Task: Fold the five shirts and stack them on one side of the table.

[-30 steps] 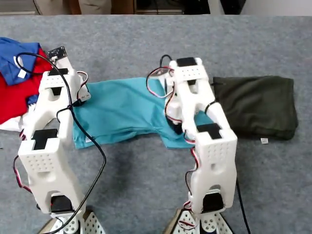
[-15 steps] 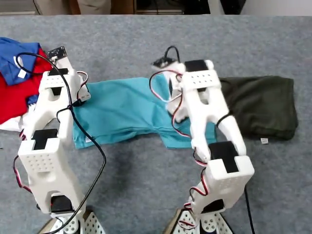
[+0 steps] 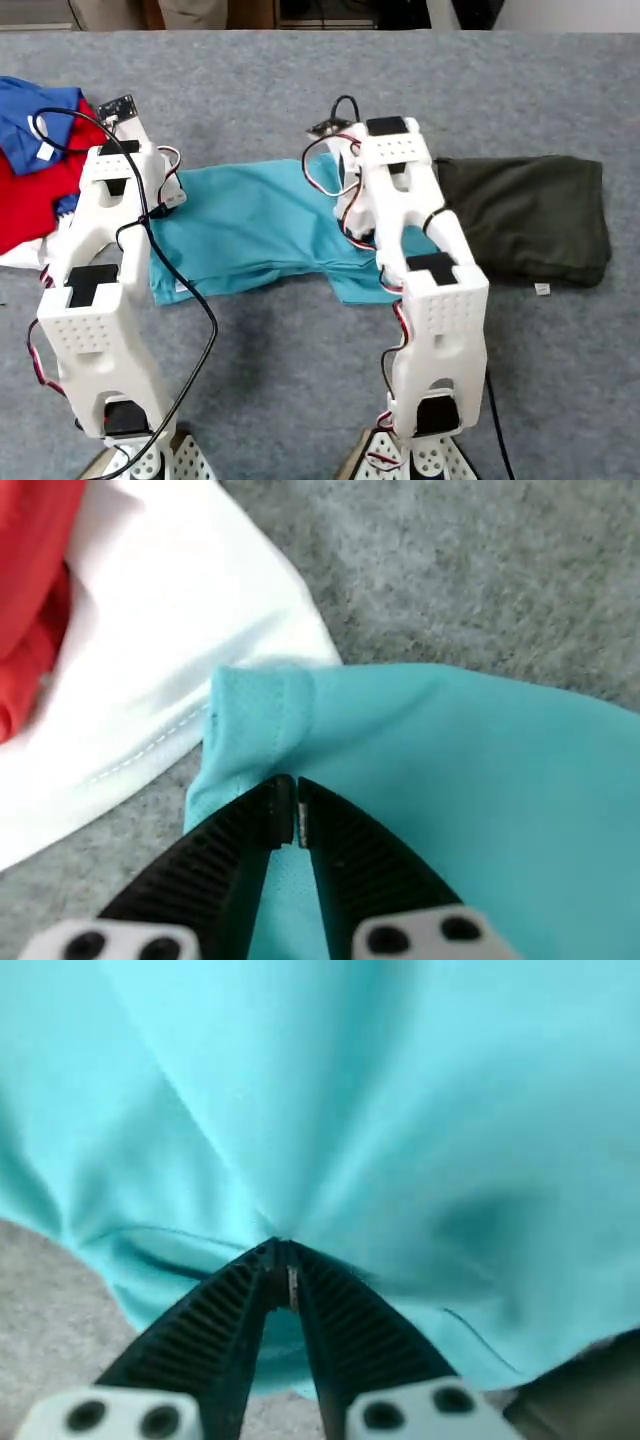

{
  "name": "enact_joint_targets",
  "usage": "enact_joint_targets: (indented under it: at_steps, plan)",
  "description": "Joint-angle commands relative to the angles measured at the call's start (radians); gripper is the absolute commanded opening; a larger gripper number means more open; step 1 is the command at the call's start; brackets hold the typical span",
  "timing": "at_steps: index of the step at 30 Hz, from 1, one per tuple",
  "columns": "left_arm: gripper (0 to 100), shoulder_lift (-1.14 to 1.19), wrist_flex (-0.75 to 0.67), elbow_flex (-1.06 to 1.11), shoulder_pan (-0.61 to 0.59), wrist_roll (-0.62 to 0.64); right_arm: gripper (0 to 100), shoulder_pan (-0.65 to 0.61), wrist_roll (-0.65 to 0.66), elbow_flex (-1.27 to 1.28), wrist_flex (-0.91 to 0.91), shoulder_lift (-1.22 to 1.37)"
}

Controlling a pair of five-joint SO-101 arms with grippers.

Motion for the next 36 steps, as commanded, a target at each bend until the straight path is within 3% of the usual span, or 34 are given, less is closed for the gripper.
enact_joint_targets:
  at_steps: [1, 11, 23, 31, 36]
  plan:
    - [3, -0.007, -0.011, -0.043, -0.021, -0.006, 0.5, 0.019, 0.006, -0.047, 0.060, -0.002]
    - [3, -0.007, -0.011, -0.043, -0.023, -0.006, 0.5, 0.082, 0.011, 0.033, 0.170, -0.025]
    - [3, -0.007, -0.009, -0.043, -0.023, -0.006, 0.5, 0.022, 0.011, 0.587, -0.118, -0.381]
    - [3, -0.015, -0.006, -0.046, -0.023, -0.006, 0.5, 0.170, 0.011, 0.338, -0.017, -0.501]
    - [2, -0.048, 0.086, -0.118, -0.029, -0.005, 0.5, 0.189, 0.011, 0.033, -0.020, -0.380]
